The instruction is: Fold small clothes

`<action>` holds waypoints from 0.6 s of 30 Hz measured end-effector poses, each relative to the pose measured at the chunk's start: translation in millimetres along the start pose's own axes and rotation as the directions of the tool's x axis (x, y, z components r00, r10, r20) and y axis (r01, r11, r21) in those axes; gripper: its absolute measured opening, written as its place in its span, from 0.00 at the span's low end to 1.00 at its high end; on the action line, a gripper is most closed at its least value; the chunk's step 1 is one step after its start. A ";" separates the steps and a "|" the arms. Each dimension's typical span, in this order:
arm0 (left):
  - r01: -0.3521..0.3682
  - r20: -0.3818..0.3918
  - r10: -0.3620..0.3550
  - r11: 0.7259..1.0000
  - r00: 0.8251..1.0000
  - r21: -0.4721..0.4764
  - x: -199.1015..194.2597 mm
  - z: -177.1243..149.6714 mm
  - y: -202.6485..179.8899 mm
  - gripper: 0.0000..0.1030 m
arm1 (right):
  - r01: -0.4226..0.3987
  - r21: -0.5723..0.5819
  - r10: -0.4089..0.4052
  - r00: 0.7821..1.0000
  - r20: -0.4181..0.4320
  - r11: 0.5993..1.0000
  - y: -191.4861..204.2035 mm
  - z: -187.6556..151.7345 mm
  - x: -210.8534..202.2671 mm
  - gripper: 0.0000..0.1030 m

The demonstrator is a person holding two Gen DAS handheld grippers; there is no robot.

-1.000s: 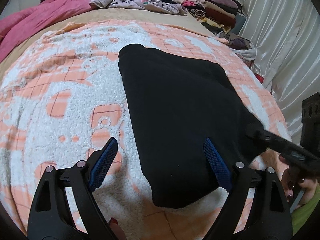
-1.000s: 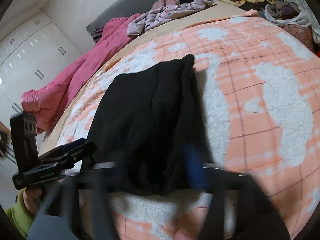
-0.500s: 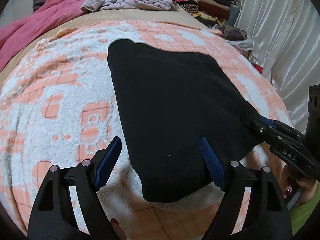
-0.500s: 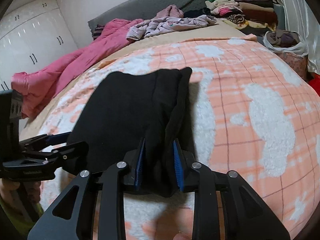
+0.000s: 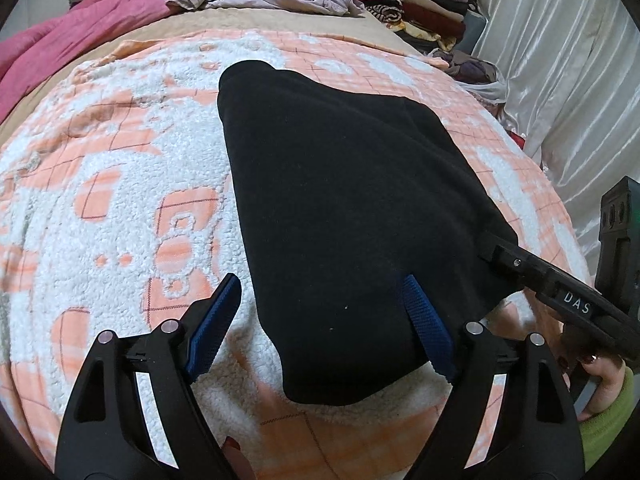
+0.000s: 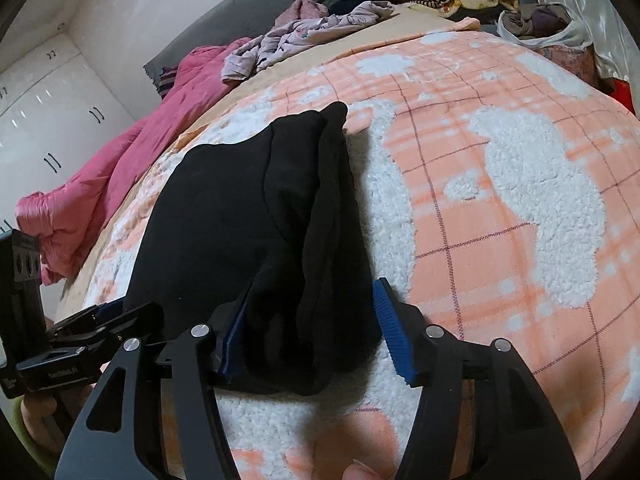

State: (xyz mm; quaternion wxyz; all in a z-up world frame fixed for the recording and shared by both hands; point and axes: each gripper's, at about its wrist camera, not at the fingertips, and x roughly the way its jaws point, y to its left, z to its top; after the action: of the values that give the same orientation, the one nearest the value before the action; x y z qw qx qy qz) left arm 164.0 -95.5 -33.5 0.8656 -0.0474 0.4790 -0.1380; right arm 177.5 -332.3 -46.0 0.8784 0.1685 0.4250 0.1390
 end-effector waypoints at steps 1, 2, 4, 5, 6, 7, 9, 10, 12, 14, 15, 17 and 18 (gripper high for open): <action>0.000 0.000 0.000 1.000 1.000 0.001 -0.4 0.3 -0.3 0.74 | 0.004 0.001 -0.004 1.000 -0.002 1.000 0.9 0.8 -0.4 0.55; 0.000 0.000 0.000 1.000 1.000 0.000 -0.9 0.4 -0.1 0.74 | 0.006 0.004 -0.006 1.000 -0.001 1.000 1.8 1.0 -1.3 0.55; 0.000 0.001 0.000 1.000 1.000 0.000 -1.7 0.7 -0.4 0.74 | 0.010 0.003 -0.010 1.000 0.003 1.000 3.6 0.3 -3.7 0.55; -0.001 0.002 0.001 1.000 1.000 0.001 -2.8 0.8 -0.2 0.74 | 0.015 -0.001 -0.015 1.000 0.006 1.000 5.6 0.4 -5.3 0.57; -0.003 0.005 0.003 1.000 1.000 0.004 -4.1 0.7 -0.5 0.74 | 0.019 -0.003 -0.019 1.000 0.008 1.000 6.8 -0.2 -6.8 0.57; -0.003 0.007 0.003 1.000 1.000 0.005 -5.1 0.9 -0.1 0.74 | 0.024 -0.008 -0.024 1.000 0.012 1.000 8.3 -0.4 -7.9 0.57; -0.003 0.010 0.003 1.000 1.000 0.005 -7.4 0.8 0.3 0.74 | 0.034 -0.016 -0.033 0.999 0.018 0.999 11.4 -1.2 -10.8 0.57; -0.004 0.012 0.004 1.000 1.000 0.007 -8.6 0.5 0.7 0.74 | 0.036 -0.021 -0.036 0.999 0.019 0.999 12.6 -1.6 -12.1 0.57; -0.005 0.018 0.005 1.000 1.000 0.008 -11.9 0.1 1.0 0.74 | 0.045 -0.030 -0.044 0.999 0.028 0.999 15.8 -2.7 -16.4 0.57; -0.006 0.024 0.006 1.000 1.000 0.006 -14.9 -0.1 2.3 0.74 | 0.057 -0.038 -0.056 0.998 0.041 0.998 18.3 -3.5 -21.7 0.58; -0.006 0.030 0.006 1.000 1.000 0.005 -17.9 -0.5 3.0 0.74 | 0.064 -0.043 -0.062 0.997 0.051 0.997 19.8 -4.1 -25.3 0.61; -0.007 0.042 0.006 1.000 0.999 0.006 -23.4 -0.5 2.8 0.74 | 0.076 -0.053 -0.072 0.994 0.082 0.996 23.0 -5.0 -34.3 0.67; -0.007 0.050 0.007 1.000 0.999 0.009 -26.6 -1.0 2.5 0.74 | 0.082 -0.058 -0.077 0.992 0.098 0.995 24.7 -5.2 -38.5 0.71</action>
State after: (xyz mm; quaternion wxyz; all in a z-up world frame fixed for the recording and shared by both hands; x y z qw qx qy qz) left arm 150.3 -85.5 -12.8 0.8780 -0.0450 0.4568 -0.1359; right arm 147.8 -324.0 -11.9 0.9073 0.1304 0.3845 0.1089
